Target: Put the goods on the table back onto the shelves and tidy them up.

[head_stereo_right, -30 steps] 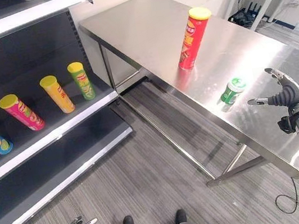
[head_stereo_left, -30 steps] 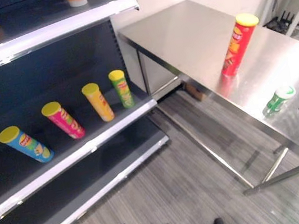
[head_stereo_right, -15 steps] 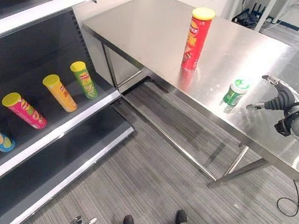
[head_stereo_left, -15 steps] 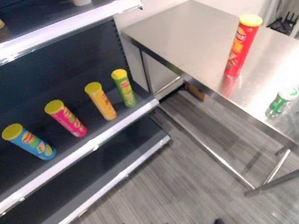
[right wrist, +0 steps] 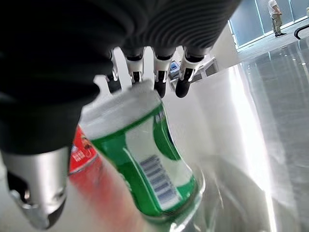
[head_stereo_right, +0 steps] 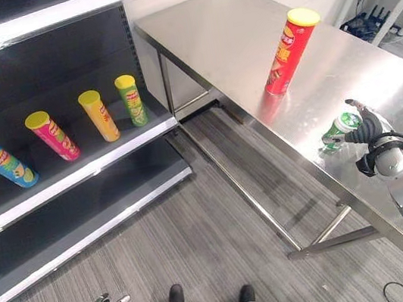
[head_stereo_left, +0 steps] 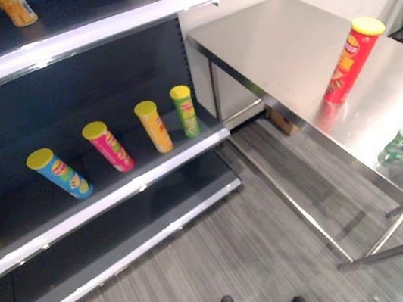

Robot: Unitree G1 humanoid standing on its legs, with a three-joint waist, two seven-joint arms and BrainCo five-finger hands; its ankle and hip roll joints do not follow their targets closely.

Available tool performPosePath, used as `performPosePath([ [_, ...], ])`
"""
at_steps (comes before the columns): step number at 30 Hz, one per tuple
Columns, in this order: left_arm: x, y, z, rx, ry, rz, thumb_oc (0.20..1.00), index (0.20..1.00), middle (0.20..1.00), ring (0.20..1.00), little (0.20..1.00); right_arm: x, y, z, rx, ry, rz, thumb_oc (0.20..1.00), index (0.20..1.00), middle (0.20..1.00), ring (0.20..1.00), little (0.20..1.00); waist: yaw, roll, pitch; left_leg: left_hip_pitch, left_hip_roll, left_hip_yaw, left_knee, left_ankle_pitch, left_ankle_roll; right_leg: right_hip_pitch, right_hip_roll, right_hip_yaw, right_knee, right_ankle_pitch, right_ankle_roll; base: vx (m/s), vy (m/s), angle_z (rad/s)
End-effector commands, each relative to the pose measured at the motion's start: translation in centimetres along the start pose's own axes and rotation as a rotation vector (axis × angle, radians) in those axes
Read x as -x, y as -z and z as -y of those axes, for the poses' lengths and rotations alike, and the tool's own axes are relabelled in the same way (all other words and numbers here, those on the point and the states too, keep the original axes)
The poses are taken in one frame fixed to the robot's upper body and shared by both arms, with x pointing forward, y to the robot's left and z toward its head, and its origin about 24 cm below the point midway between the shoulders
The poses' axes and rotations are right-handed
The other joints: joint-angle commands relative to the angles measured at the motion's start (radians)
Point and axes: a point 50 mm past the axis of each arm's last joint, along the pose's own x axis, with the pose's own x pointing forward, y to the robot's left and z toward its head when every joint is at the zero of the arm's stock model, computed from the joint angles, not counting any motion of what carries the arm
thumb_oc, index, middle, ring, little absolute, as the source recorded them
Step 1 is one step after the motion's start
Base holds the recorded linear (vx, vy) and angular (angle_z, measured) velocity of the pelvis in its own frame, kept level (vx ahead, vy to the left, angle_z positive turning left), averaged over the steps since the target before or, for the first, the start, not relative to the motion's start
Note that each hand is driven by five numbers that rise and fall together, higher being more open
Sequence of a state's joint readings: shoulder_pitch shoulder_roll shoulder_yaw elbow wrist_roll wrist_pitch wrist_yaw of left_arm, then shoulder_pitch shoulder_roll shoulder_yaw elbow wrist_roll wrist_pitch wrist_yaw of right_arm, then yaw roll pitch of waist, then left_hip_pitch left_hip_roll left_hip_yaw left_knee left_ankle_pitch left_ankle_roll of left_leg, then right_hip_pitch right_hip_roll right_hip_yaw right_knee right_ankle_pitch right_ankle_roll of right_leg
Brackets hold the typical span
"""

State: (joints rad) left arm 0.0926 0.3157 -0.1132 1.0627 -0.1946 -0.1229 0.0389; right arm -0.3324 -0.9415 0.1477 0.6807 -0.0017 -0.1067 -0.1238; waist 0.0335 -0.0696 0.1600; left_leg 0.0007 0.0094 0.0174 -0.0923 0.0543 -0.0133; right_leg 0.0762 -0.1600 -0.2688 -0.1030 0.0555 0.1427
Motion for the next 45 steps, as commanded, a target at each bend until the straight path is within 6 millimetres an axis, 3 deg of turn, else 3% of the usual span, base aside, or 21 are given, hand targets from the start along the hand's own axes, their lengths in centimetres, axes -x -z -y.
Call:
performPosePath([
  [1,-0.4,-1.6,-0.4,0.004,-0.024,0.053,1.000,1.000,1.000,1.000,1.000,-1.4,-2.4,2.2,0.063,0.083,0.065,1.000,1.000,1.000,1.000,1.000,0.028,-0.004,-0.005,0.009,0.032,-0.009,0.050,-0.109,-0.057,0.043,-0.037,0.019,0.065,-0.126,0.052,0.02,-0.020,0.04],
  [14,-0.3,-1.2,-0.4,0.010,-0.025,0.043,1.000,1.000,1.000,1.000,1.000,-1.6,-1.8,1.3,0.051,0.066,0.024,1.000,1.000,1.000,1.000,1.000,0.037,0.001,-0.003,0.006,0.030,-0.026,0.050,-0.110,-0.056,0.050,-0.036,0.004,0.063,-0.132,0.049,0.00,-0.004,0.00],
  [16,-0.4,-1.3,-0.4,0.007,-0.026,0.046,1.000,1.000,1.000,1.000,1.000,-1.8,-1.8,1.1,0.042,0.065,0.021,0.821,0.821,0.821,0.821,0.821,0.039,0.002,-0.001,0.007,0.029,-0.028,0.050,-0.110,-0.056,0.050,-0.036,0.003,0.062,-0.132,0.049,0.00,0.000,0.00],
  [17,-0.3,-1.3,-0.4,0.009,-0.027,0.046,1.000,1.000,1.000,1.000,1.000,-1.8,-1.9,0.9,0.034,0.065,0.020,0.200,0.200,0.200,0.200,0.200,0.040,0.003,0.000,0.007,0.029,-0.028,0.049,-0.110,-0.056,0.051,-0.036,0.003,0.061,-0.132,0.049,0.00,0.000,0.00],
  [23,-0.4,-1.4,-0.6,0.015,-0.034,0.048,1.000,1.000,1.000,1.000,1.000,-1.7,-2.3,0.9,0.027,0.083,0.042,0.200,0.200,0.200,0.200,0.200,0.040,0.004,0.001,0.006,0.027,-0.030,0.048,-0.109,-0.055,0.052,-0.037,0.000,0.062,-0.132,0.049,0.00,0.003,0.05],
  [35,-0.4,-1.8,-0.7,0.023,-0.062,0.059,1.000,1.000,1.000,1.000,1.000,1.5,-3.9,4.9,0.014,0.343,0.219,0.200,0.200,0.200,0.200,0.200,0.011,0.008,-0.004,0.022,0.033,-0.023,0.045,-0.117,-0.050,0.054,-0.033,0.007,0.071,-0.143,0.048,0.00,0.001,0.02],
  [40,-0.5,-2.2,-0.8,0.028,-0.069,0.070,1.000,1.000,1.000,1.000,1.000,3.3,-5.8,6.6,-0.048,0.458,0.346,0.200,0.200,0.200,0.200,0.200,-0.001,0.009,-0.011,0.031,0.041,-0.017,0.042,-0.119,-0.051,0.056,-0.025,0.011,0.070,-0.151,0.043,0.00,-0.013,-0.01],
  [41,-0.5,-2.4,-1.0,0.032,-0.070,0.079,1.000,1.000,1.000,1.000,1.000,4.3,-6.9,7.2,-0.097,0.486,0.423,0.200,0.200,0.200,0.200,0.200,-0.005,0.008,-0.013,0.034,0.047,-0.019,0.039,-0.116,-0.056,0.058,-0.017,0.012,0.070,-0.159,0.038,0.00,-0.049,-0.05],
  [45,-0.4,-2.5,-1.3,0.029,-0.070,0.085,1.000,1.000,1.000,1.000,1.000,4.9,-8.0,7.5,-0.138,0.491,0.490,0.200,0.200,0.200,0.200,0.200,-0.006,0.007,-0.012,0.029,0.059,-0.027,0.037,-0.109,-0.066,0.055,-0.006,0.010,0.073,-0.169,0.029,-0.02,-0.080,0.02],
])
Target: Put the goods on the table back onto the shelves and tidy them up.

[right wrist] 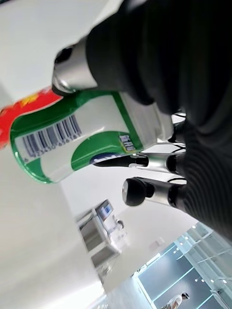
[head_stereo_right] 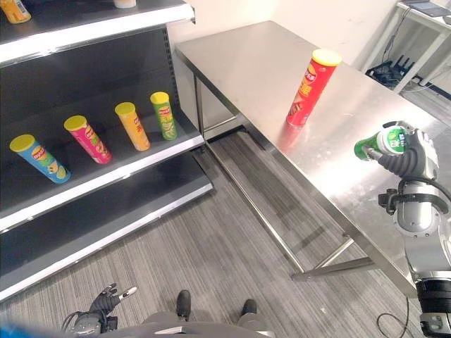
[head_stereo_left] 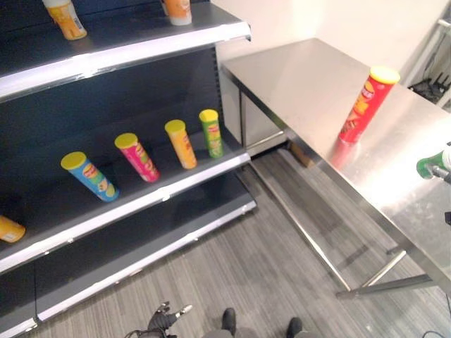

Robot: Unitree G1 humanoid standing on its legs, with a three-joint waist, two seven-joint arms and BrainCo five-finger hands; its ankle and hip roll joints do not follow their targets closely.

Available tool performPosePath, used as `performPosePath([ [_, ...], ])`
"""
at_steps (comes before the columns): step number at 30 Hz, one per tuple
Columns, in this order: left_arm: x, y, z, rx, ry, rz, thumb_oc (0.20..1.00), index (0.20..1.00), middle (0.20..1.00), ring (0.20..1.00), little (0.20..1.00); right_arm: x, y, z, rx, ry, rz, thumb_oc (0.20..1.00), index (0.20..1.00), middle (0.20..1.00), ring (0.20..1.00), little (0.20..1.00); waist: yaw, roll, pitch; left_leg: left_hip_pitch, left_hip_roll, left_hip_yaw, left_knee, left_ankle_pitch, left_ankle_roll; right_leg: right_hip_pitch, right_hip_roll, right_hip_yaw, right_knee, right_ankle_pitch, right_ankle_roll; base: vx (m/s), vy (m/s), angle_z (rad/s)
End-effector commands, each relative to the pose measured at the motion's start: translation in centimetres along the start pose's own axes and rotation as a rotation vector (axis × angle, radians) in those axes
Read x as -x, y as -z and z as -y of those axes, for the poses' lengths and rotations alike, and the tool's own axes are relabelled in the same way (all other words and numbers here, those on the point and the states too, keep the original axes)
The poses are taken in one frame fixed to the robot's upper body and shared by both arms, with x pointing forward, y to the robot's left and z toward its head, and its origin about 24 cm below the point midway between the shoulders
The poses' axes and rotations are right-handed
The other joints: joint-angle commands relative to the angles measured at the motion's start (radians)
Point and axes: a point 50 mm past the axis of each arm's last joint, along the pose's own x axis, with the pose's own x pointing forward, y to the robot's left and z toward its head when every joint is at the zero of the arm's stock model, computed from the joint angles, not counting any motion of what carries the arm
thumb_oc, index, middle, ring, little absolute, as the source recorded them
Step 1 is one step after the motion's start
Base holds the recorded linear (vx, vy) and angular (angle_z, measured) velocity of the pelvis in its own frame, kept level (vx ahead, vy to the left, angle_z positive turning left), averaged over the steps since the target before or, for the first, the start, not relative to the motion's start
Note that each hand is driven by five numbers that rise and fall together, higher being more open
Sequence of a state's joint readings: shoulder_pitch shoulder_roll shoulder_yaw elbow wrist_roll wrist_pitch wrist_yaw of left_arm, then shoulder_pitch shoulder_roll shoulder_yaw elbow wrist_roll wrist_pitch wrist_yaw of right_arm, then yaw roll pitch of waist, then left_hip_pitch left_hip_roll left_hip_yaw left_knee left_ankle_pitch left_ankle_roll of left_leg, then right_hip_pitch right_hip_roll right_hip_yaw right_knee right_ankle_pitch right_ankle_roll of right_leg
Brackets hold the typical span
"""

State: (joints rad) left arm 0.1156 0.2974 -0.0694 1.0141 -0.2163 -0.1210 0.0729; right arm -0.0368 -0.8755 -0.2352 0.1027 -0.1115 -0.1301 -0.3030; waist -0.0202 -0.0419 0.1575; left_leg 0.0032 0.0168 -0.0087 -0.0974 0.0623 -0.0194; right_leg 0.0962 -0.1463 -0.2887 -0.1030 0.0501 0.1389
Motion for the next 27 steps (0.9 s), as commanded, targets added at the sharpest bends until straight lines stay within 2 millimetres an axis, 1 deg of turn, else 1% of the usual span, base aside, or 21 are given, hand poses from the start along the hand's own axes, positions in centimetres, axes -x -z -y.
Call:
performPosePath([
  [1,-0.7,-2.4,-1.2,-0.040,-0.028,0.065,1.000,1.000,1.000,1.000,1.000,-1.9,-3.3,2.5,-0.088,0.129,0.172,0.200,0.200,0.200,0.200,0.200,0.049,-0.022,-0.008,0.023,0.057,-0.008,0.041,-0.111,-0.066,0.033,-0.011,0.032,0.074,-0.169,0.026,-0.03,-0.099,0.06],
  [2,-0.7,-2.4,-1.2,-0.040,-0.024,0.066,1.000,1.000,1.000,1.000,1.000,-1.9,-4.0,2.5,-0.107,0.121,0.205,0.200,0.200,0.200,0.200,0.200,0.052,-0.023,-0.006,0.015,0.064,-0.017,0.040,-0.104,-0.073,0.032,-0.001,0.035,0.073,-0.175,0.020,-0.05,-0.142,0.07],
  [6,-0.7,-2.8,-1.2,-0.033,-0.015,0.089,1.000,1.000,1.000,1.000,1.000,-2.0,-5.6,2.6,-0.130,0.109,0.286,0.200,0.200,0.200,0.200,0.200,0.064,-0.026,0.016,-0.021,0.084,-0.056,0.047,-0.078,-0.096,0.021,0.031,0.030,0.077,-0.194,-0.001,-0.05,-0.127,0.28],
  [8,-0.7,-3.0,-1.0,-0.036,-0.007,0.100,1.000,1.000,1.000,1.000,1.000,-2.0,-6.2,2.8,-0.132,0.111,0.315,0.200,0.200,0.200,0.200,0.200,0.077,-0.029,0.035,-0.048,0.091,-0.078,0.061,-0.063,-0.115,0.028,0.041,0.004,0.077,-0.210,-0.012,-0.05,-0.113,0.36],
  [10,-0.7,-3.2,-0.8,-0.035,0.002,0.107,1.000,1.000,1.000,1.000,1.000,-2.0,-6.4,2.9,-0.130,0.104,0.325,0.200,0.200,0.200,0.200,0.200,0.074,-0.027,0.037,-0.070,0.087,-0.092,0.067,-0.055,-0.116,0.025,0.042,-0.019,0.075,-0.209,-0.015,-0.02,-0.059,0.55],
  [12,-0.7,-3.4,-0.4,-0.036,0.009,0.115,1.000,1.000,1.000,1.000,1.000,-1.9,-6.5,3.3,-0.111,0.111,0.333,0.200,0.200,0.200,0.200,0.200,0.073,-0.031,0.051,-0.106,0.087,-0.061,0.107,-0.053,-0.122,0.042,0.039,-0.062,0.069,-0.215,-0.021,-0.01,-0.031,0.62],
  [13,-0.8,-3.7,-0.1,-0.033,0.017,0.123,1.000,1.000,1.000,1.000,1.000,-2.0,-6.4,3.6,-0.099,0.119,0.330,0.200,0.200,0.200,0.200,0.200,0.065,-0.032,0.052,-0.142,0.085,-0.007,0.137,-0.046,-0.117,0.047,0.031,-0.094,0.059,-0.208,-0.017,-0.03,0.027,0.62],
  [14,-0.8,-3.9,0.2,-0.030,0.025,0.133,1.000,1.000,1.000,1.000,1.000,-2.1,-6.4,4.0,-0.078,0.134,0.326,0.200,0.200,0.200,0.200,0.200,0.059,-0.035,0.053,-0.184,0.101,0.128,0.175,-0.037,-0.101,0.066,0.025,-0.132,0.044,-0.203,-0.012,-0.02,0.047,0.84],
  [15,-0.7,-3.8,0.3,-0.029,0.028,0.131,1.000,1.000,1.000,1.000,1.000,-2.2,-6.4,4.1,-0.072,0.140,0.325,0.200,0.200,0.200,0.200,0.200,0.061,-0.033,0.048,-0.195,0.108,0.170,0.179,-0.033,-0.097,0.072,0.024,-0.141,0.037,-0.203,-0.009,0.00,0.037,1.24],
  [16,-0.7,-3.8,0.3,-0.028,0.028,0.130,1.000,1.000,1.000,1.000,1.000,-2.2,-6.5,4.1,-0.072,0.139,0.325,0.200,0.200,0.200,0.200,0.200,0.062,-0.033,0.047,-0.196,0.109,0.171,0.179,-0.033,-0.097,0.070,0.024,-0.140,0.037,-0.202,-0.009,0.08,0.106,1.14],
  [17,-0.6,-2.7,0.3,-0.025,0.021,0.086,1.000,1.000,1.000,1.000,1.000,-2.3,-6.7,3.7,-0.079,0.135,0.326,0.200,0.200,0.200,0.200,0.200,0.068,-0.023,0.030,-0.168,0.104,0.194,0.134,-0.041,-0.083,0.072,0.020,-0.150,0.043,-0.199,0.002,0.11,0.132,0.85],
  [19,-0.6,-2.0,0.0,-0.025,0.004,0.056,1.000,1.000,1.000,1.000,1.000,-2.6,-6.8,3.4,-0.079,0.128,0.323,0.200,0.200,0.200,0.200,0.200,0.072,-0.027,0.018,-0.153,0.086,0.177,0.121,-0.045,-0.074,0.072,0.005,-0.154,0.063,-0.204,0.006,0.17,0.166,0.25],
  [23,-0.7,-1.9,-0.3,-0.016,-0.015,0.048,1.000,1.000,1.000,1.000,1.000,-3.0,-7.3,3.0,-0.087,0.130,0.339,0.200,0.200,0.200,0.200,0.200,0.081,-0.042,0.001,-0.129,0.038,0.157,0.125,-0.083,-0.043,0.067,-0.044,-0.140,0.131,-0.213,0.018,0.19,0.189,0.36],
  [24,-0.7,-2.3,-0.5,-0.014,-0.026,0.061,1.000,1.000,1.000,1.000,1.000,-3.2,-7.5,2.9,-0.079,0.135,0.347,0.200,0.200,0.200,0.200,0.200,0.087,-0.048,-0.002,-0.118,0.016,0.146,0.133,-0.103,-0.029,0.065,-0.072,-0.137,0.176,-0.208,0.028,0.23,0.260,0.29],
  [25,-0.7,-2.6,-0.6,-0.013,-0.028,0.072,1.000,1.000,1.000,1.000,1.000,-3.2,-7.5,2.9,-0.074,0.137,0.348,0.200,0.200,0.200,0.200,0.200,0.091,-0.050,-0.003,-0.111,0.003,0.138,0.136,-0.114,-0.019,0.059,-0.088,-0.131,0.212,-0.206,0.032,0.17,0.200,0.12],
  [26,-0.7,-2.6,-0.6,-0.013,-0.029,0.072,1.000,1.000,1.000,1.000,1.000,-3.2,-7.5,2.9,-0.074,0.137,0.348,0.200,0.200,0.200,0.200,0.200,0.091,-0.050,-0.003,-0.111,0.003,0.138,0.136,-0.114,-0.019,0.058,-0.088,-0.131,0.213,-0.207,0.032,0.16,0.210,0.10],
  [27,-0.8,-2.9,-0.8,-0.014,-0.034,0.081,1.000,1.000,1.000,1.000,1.000,-3.3,-7.6,2.9,-0.074,0.148,0.350,0.200,0.200,0.200,0.200,0.200,0.094,-0.048,0.002,-0.090,-0.018,0.118,0.134,-0.130,0.000,0.035,-0.123,-0.122,0.315,-0.183,0.031,0.10,0.138,0.15],
])
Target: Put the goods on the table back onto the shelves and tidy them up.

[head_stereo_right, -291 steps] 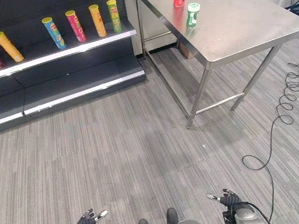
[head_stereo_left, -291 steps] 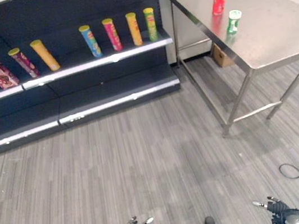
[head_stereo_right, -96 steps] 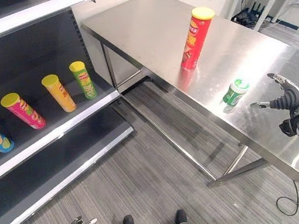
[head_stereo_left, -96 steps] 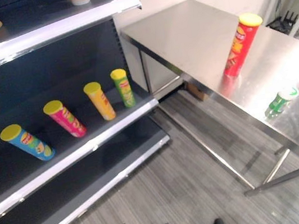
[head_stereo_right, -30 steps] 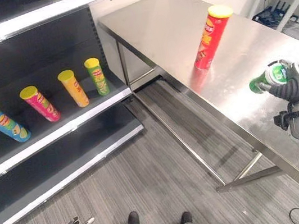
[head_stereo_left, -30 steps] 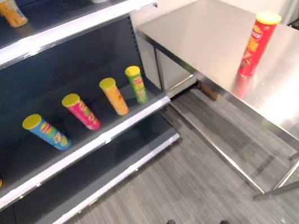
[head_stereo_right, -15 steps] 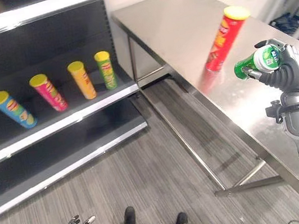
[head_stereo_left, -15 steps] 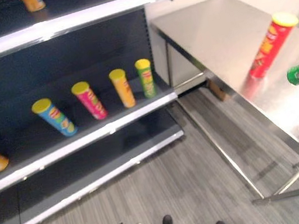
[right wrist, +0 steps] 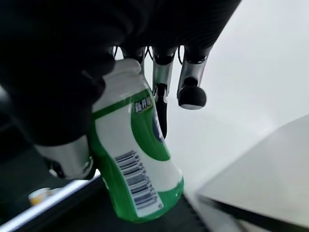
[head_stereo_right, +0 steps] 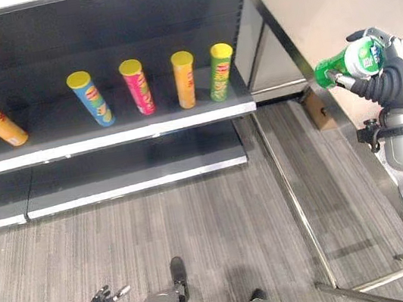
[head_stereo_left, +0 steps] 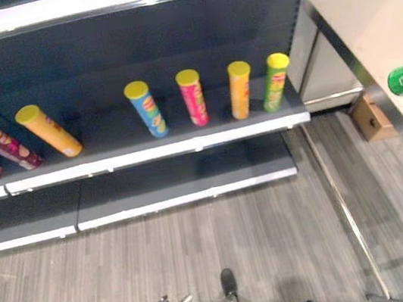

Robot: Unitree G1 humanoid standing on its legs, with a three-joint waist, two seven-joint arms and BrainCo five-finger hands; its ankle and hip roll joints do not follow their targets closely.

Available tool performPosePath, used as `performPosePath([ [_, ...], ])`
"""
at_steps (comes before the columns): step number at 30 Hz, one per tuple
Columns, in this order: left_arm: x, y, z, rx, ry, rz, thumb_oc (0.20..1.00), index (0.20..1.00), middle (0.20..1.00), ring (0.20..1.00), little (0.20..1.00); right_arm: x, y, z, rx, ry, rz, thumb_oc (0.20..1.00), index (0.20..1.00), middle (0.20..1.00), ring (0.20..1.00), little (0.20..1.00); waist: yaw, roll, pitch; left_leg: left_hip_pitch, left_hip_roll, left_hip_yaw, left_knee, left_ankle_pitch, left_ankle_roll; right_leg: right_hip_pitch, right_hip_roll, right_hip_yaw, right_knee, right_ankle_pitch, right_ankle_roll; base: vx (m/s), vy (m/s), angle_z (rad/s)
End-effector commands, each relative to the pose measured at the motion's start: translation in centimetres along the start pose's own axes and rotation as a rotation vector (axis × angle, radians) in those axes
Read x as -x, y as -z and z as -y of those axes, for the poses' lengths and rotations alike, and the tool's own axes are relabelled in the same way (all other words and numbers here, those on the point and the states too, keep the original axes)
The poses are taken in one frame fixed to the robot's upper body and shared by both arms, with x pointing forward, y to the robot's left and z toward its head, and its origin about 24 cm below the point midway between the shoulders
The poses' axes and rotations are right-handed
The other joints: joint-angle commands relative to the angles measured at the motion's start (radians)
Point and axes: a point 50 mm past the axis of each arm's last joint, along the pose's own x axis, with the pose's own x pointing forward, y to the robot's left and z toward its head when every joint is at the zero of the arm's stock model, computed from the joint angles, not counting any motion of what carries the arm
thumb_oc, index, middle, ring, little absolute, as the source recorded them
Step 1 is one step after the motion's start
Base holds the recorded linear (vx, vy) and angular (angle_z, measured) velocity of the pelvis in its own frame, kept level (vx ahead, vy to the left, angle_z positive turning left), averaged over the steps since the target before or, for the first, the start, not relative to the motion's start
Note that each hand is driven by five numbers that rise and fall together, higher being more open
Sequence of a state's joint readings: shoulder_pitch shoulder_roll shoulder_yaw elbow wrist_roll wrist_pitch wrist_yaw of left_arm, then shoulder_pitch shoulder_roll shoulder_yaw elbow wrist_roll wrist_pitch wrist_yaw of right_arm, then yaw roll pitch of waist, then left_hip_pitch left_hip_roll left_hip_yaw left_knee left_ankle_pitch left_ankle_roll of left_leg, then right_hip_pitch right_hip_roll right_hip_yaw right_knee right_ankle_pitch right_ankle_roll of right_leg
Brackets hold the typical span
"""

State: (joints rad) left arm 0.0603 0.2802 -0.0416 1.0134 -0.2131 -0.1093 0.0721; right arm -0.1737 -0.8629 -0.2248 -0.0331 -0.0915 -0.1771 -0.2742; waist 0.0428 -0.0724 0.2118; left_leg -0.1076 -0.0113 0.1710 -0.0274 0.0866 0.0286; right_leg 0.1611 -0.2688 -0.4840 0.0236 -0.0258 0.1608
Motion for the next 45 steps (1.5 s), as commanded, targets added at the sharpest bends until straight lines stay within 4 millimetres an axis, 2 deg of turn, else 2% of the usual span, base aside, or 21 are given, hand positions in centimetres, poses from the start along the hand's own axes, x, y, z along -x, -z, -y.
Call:
performPosePath([
  [1,-0.1,-0.9,-1.4,-0.047,-0.039,0.040,1.000,1.000,1.000,1.000,1.000,-1.5,-1.5,1.6,0.057,0.067,0.098,0.200,0.200,0.200,0.200,0.200,0.032,-0.018,-0.053,0.021,0.008,-0.061,0.063,-0.154,-0.047,-0.033,-0.003,0.075,0.194,-0.109,0.010,0.15,0.224,0.29],
  [4,-0.2,-1.4,-1.8,-0.067,-0.043,0.052,1.000,1.000,1.000,1.000,1.000,-1.8,-2.1,2.3,0.069,0.089,0.123,0.200,0.200,0.200,0.200,0.200,0.018,-0.012,-0.029,0.069,-0.036,-0.107,0.052,-0.172,-0.005,-0.099,-0.051,0.127,0.404,-0.001,0.003,0.15,0.202,0.34],
  [5,-0.2,-1.5,-2.1,-0.081,-0.045,0.053,1.000,1.000,1.000,1.000,1.000,-1.9,-2.2,2.4,0.078,0.097,0.133,0.200,0.200,0.200,0.200,0.200,0.002,0.004,-0.012,0.101,-0.031,-0.138,0.039,-0.181,0.003,-0.157,-0.032,0.183,0.485,0.003,-0.002,0.16,0.158,0.53],
  [6,-0.3,-1.7,-2.2,-0.080,-0.047,0.060,1.000,1.000,1.000,1.000,1.000,-2.0,-2.5,2.6,0.090,0.090,0.149,0.200,0.200,0.200,0.200,0.200,-0.003,0.012,-0.002,0.119,-0.026,-0.150,0.030,-0.183,0.003,-0.204,-0.013,0.214,0.501,-0.028,-0.012,0.21,0.058,0.86],
  [7,-0.3,-2.0,-2.2,-0.074,-0.043,0.071,1.000,1.000,1.000,1.000,1.000,-2.3,-3.0,3.1,0.106,0.086,0.174,0.200,0.200,0.200,0.200,0.200,-0.012,0.021,0.010,0.142,-0.016,-0.171,0.019,-0.184,-0.009,-0.253,0.020,0.233,0.413,-0.074,-0.020,0.14,-0.013,0.64],
  [8,-0.3,-2.0,-2.2,-0.074,-0.042,0.072,1.000,1.000,1.000,1.000,1.000,-2.4,-3.0,3.1,0.107,0.087,0.174,0.200,0.200,0.200,0.200,0.200,-0.013,0.024,0.009,0.140,-0.013,-0.173,0.018,-0.181,-0.009,-0.251,0.023,0.230,0.406,-0.068,-0.021,0.15,-0.060,0.41],
  [9,-0.3,-2.1,-2.2,-0.079,-0.039,0.073,1.000,1.000,1.000,1.000,1.000,-2.5,-3.2,3.4,0.104,0.093,0.184,0.200,0.200,0.200,0.200,0.200,-0.023,0.024,0.018,0.148,-0.015,-0.189,0.020,-0.184,-0.014,-0.260,0.042,0.246,0.343,-0.072,-0.018,0.10,-0.068,0.22],
  [10,-0.4,-2.1,-2.1,-0.088,-0.033,0.071,1.000,1.000,1.000,1.000,1.000,-2.5,-3.5,3.8,0.100,0.105,0.196,0.200,0.200,0.200,0.200,0.200,-0.039,0.020,0.025,0.160,-0.019,-0.207,0.018,-0.190,-0.018,-0.282,0.072,0.286,0.268,-0.061,-0.008,0.23,-0.108,0.37],
  [11,-0.5,-2.4,-1.8,-0.106,-0.019,0.077,1.000,1.000,1.000,1.000,1.000,-2.4,-3.7,4.6,0.106,0.126,0.210,0.200,0.200,0.200,0.200,0.200,-0.068,0.012,0.034,0.180,-0.036,-0.247,0.025,-0.207,-0.026,-0.305,0.127,0.390,0.156,-0.031,0.027,0.22,-0.113,0.88],
  [12,-0.6,-2.6,-1.6,-0.129,-0.006,0.083,1.000,1.000,1.000,1.000,1.000,-2.3,-4.1,5.1,0.113,0.137,0.228,0.200,0.200,0.200,0.200,0.200,-0.081,-0.001,0.033,0.174,-0.052,-0.278,0.034,-0.208,-0.034,-0.307,0.142,0.445,0.097,0.001,0.045,0.18,-0.109,1.07],
  [14,-0.5,-2.3,-1.4,-0.127,-0.001,0.078,1.000,1.000,1.000,1.000,1.000,-2.4,-4.8,5.5,0.108,0.133,0.261,0.200,0.200,0.200,0.200,0.200,-0.078,-0.019,0.009,0.168,-0.054,-0.285,0.030,-0.216,-0.039,-0.259,0.129,0.439,0.035,0.017,0.037,0.11,-0.160,1.18],
  [16,-0.5,-2.0,-1.4,-0.125,0.000,0.068,1.000,1.000,1.000,1.000,1.000,-2.4,-5.0,5.6,0.101,0.130,0.269,0.200,0.200,0.200,0.200,0.200,-0.077,-0.020,0.000,0.168,-0.050,-0.288,0.028,-0.213,-0.041,-0.240,0.128,0.427,0.012,0.021,0.034,0.09,-0.125,0.64],
  [17,-0.3,-1.4,-1.2,-0.112,0.001,0.050,1.000,1.000,1.000,1.000,1.000,-2.6,-5.5,5.7,0.070,0.125,0.295,0.200,0.200,0.200,0.200,0.200,-0.073,-0.022,-0.019,0.166,-0.034,-0.286,0.022,-0.209,-0.050,-0.222,0.133,0.416,-0.010,0.023,0.030,0.09,-0.122,0.20],
  [25,0.3,0.9,-0.6,-0.124,0.029,-0.017,1.000,1.000,1.000,1.000,1.000,-4.1,-7.2,7.4,-0.039,0.146,0.371,0.200,0.200,0.200,0.200,0.200,-0.049,-0.036,-0.055,0.189,0.014,-0.291,-0.004,-0.204,-0.081,-0.161,0.156,0.364,-0.044,-0.004,0.009,0.08,-0.117,0.04],
  [30,0.3,1.2,-0.8,-0.124,0.030,-0.023,1.000,1.000,1.000,1.000,1.000,-6.6,-6.5,7.7,-0.147,0.091,0.312,0.200,0.200,0.200,0.200,0.200,-0.028,-0.045,-0.067,0.205,0.030,-0.298,-0.017,-0.197,-0.098,-0.128,0.162,0.333,-0.058,-0.017,-0.003,0.04,-0.064,0.13],
  [34,0.5,1.5,-1.2,-0.125,0.035,-0.034,1.000,1.000,1.000,1.000,1.000,-8.3,-6.1,6.9,-0.259,-0.047,0.265,0.200,0.200,0.200,0.200,0.200,-0.013,-0.050,-0.068,0.209,0.036,-0.302,-0.022,-0.189,-0.108,-0.113,0.162,0.315,-0.059,-0.023,-0.008,0.01,-0.030,0.06],
  [39,0.7,2.0,-1.1,-0.123,0.053,-0.046,1.000,1.000,1.000,1.000,1.000,-9.9,-5.6,6.4,-0.294,-0.144,0.211,0.200,0.200,0.200,0.200,0.200,-0.001,-0.058,-0.071,0.212,0.036,-0.302,-0.024,-0.187,-0.114,-0.103,0.163,0.305,-0.064,-0.024,-0.011,0.00,-0.001,0.02],
  [40,0.7,2.0,-1.2,-0.127,0.058,-0.046,1.000,1.000,1.000,1.000,1.000,-10.4,-4.7,6.4,-0.308,-0.160,0.157,0.200,0.200,0.200,0.200,0.200,0.009,-0.065,-0.070,0.211,0.037,-0.304,-0.025,-0.184,-0.116,-0.101,0.162,0.298,-0.064,-0.026,-0.012,0.00,-0.002,0.03],
  [45,0.6,2.1,-1.3,-0.105,0.052,-0.051,1.000,1.000,1.000,1.000,1.000,-12.8,-4.0,5.7,-0.265,-0.192,0.061,0.200,0.200,0.200,0.200,0.200,0.025,-0.073,-0.067,0.204,0.037,-0.316,-0.030,-0.175,-0.122,-0.100,0.160,0.281,-0.066,-0.027,-0.014,-0.01,-0.011,0.14],
])
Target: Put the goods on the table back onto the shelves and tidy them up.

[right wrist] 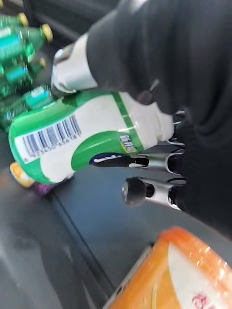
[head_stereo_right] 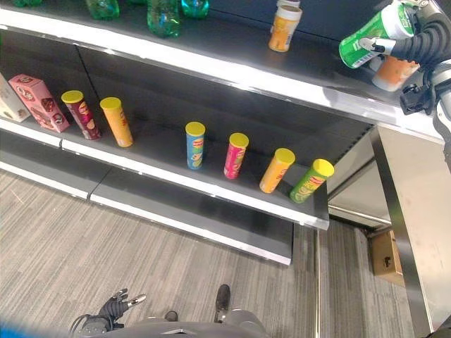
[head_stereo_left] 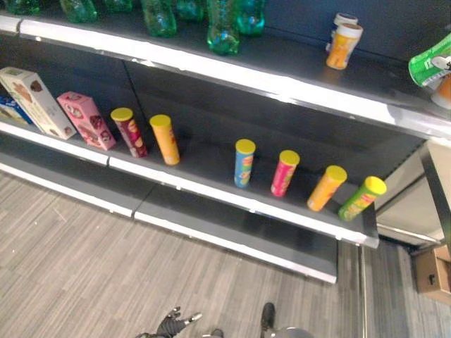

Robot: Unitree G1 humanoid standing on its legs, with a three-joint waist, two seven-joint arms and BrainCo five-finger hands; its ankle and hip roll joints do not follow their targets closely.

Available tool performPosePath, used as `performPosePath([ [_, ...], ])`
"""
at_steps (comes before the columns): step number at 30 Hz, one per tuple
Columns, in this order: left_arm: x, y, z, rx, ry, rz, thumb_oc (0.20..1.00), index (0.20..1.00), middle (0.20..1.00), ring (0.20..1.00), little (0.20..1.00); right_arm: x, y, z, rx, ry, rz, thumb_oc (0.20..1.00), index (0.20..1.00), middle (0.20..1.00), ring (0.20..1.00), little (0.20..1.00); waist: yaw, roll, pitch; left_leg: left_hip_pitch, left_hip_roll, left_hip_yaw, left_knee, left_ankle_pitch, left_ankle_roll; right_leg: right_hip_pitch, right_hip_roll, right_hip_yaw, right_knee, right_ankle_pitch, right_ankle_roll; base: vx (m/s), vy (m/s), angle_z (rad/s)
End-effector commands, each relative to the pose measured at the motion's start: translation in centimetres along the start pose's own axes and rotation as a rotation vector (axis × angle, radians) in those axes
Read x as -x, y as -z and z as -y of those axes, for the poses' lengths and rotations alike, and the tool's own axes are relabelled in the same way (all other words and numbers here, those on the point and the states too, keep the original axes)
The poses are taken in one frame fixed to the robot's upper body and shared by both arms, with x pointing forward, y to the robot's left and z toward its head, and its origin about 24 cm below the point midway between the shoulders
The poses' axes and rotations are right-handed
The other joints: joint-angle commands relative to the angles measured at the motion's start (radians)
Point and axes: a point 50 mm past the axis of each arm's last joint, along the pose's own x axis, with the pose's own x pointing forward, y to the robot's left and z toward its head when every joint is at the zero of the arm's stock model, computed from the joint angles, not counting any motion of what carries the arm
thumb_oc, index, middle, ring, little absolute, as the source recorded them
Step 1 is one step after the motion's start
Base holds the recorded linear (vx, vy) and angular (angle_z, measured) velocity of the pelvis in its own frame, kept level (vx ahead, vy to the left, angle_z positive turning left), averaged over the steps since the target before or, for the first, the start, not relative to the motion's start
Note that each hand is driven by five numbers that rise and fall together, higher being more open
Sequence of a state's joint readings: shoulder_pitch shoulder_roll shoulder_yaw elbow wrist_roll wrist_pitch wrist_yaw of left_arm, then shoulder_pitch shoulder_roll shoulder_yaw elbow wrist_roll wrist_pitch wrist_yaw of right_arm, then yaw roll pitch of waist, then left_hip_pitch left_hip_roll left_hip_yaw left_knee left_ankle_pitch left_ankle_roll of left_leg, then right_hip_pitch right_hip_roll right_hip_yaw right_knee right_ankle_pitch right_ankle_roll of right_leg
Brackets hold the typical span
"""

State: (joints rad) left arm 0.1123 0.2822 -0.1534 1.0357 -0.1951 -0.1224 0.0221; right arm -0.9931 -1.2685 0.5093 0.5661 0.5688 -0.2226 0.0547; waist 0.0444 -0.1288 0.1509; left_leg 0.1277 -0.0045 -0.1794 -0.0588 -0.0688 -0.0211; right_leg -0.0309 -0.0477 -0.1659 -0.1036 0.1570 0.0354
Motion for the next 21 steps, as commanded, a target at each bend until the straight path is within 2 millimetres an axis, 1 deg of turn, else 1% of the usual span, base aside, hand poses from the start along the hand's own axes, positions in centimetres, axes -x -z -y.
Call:
performPosePath([
  [1,0.0,-0.5,-2.5,0.017,-0.059,0.016,1.000,1.000,1.000,1.000,1.000,-0.8,-2.5,1.7,-0.079,0.063,0.095,0.200,0.200,0.200,0.200,0.200,0.030,-0.019,-0.002,-0.038,0.028,0.028,0.003,-0.016,-0.075,0.093,-0.062,-0.046,0.062,-0.211,0.112,-0.01,-0.010,0.11],
  [3,0.0,-0.4,-2.7,0.038,-0.071,0.014,1.000,1.000,1.000,1.000,1.000,-1.2,-2.0,2.6,-0.102,0.080,0.044,0.200,0.200,0.200,0.200,0.200,0.045,-0.025,0.005,-0.051,0.025,0.008,0.003,-0.008,-0.080,0.091,-0.066,-0.067,0.067,-0.213,0.111,-0.01,-0.010,0.31],
  [4,0.1,-0.1,-2.9,0.046,-0.079,0.004,1.000,1.000,1.000,1.000,1.000,-1.4,-1.8,3.4,-0.099,0.103,0.018,0.200,0.200,0.200,0.200,0.200,0.053,-0.031,0.009,-0.059,0.023,-0.003,0.002,-0.003,-0.082,0.088,-0.067,-0.076,0.068,-0.215,0.111,-0.01,-0.009,0.58],
  [7,0.2,0.3,-3.1,0.048,-0.084,-0.009,1.000,1.000,1.000,1.000,1.000,-1.7,-1.3,4.0,-0.049,0.083,-0.056,0.200,0.200,0.200,0.200,0.200,0.065,-0.043,0.015,-0.074,0.020,-0.016,-0.001,0.005,-0.086,0.081,-0.068,-0.092,0.070,-0.214,0.109,-0.03,-0.018,0.35],
  [10,0.1,-0.2,-3.3,0.052,-0.082,0.011,1.000,1.000,1.000,1.000,1.000,-1.7,-0.3,3.8,-0.006,0.035,-0.132,0.200,0.200,0.200,0.200,0.200,0.075,-0.055,0.023,-0.079,0.020,-0.027,-0.001,0.010,-0.090,0.087,-0.068,-0.109,0.070,-0.217,0.107,-0.02,-0.024,0.07],
  [13,0.0,-0.8,-3.6,0.050,-0.085,0.025,1.000,1.000,1.000,1.000,1.000,-1.6,0.0,3.3,0.025,-0.018,-0.163,0.200,0.200,0.200,0.200,0.200,0.076,-0.062,0.031,-0.085,0.020,-0.031,-0.004,0.014,-0.094,0.082,-0.067,-0.116,0.073,-0.219,0.105,-0.01,-0.014,0.05],
  [21,0.0,-0.6,-4.0,0.045,-0.093,0.013,1.000,1.000,1.000,1.000,1.000,-1.5,0.4,2.5,0.055,-0.077,-0.186,0.200,0.200,0.200,0.200,0.200,0.074,-0.069,0.037,-0.086,0.024,-0.027,-0.005,0.015,-0.096,0.081,-0.068,-0.117,0.073,-0.219,0.105,0.00,-0.002,0.03],
])
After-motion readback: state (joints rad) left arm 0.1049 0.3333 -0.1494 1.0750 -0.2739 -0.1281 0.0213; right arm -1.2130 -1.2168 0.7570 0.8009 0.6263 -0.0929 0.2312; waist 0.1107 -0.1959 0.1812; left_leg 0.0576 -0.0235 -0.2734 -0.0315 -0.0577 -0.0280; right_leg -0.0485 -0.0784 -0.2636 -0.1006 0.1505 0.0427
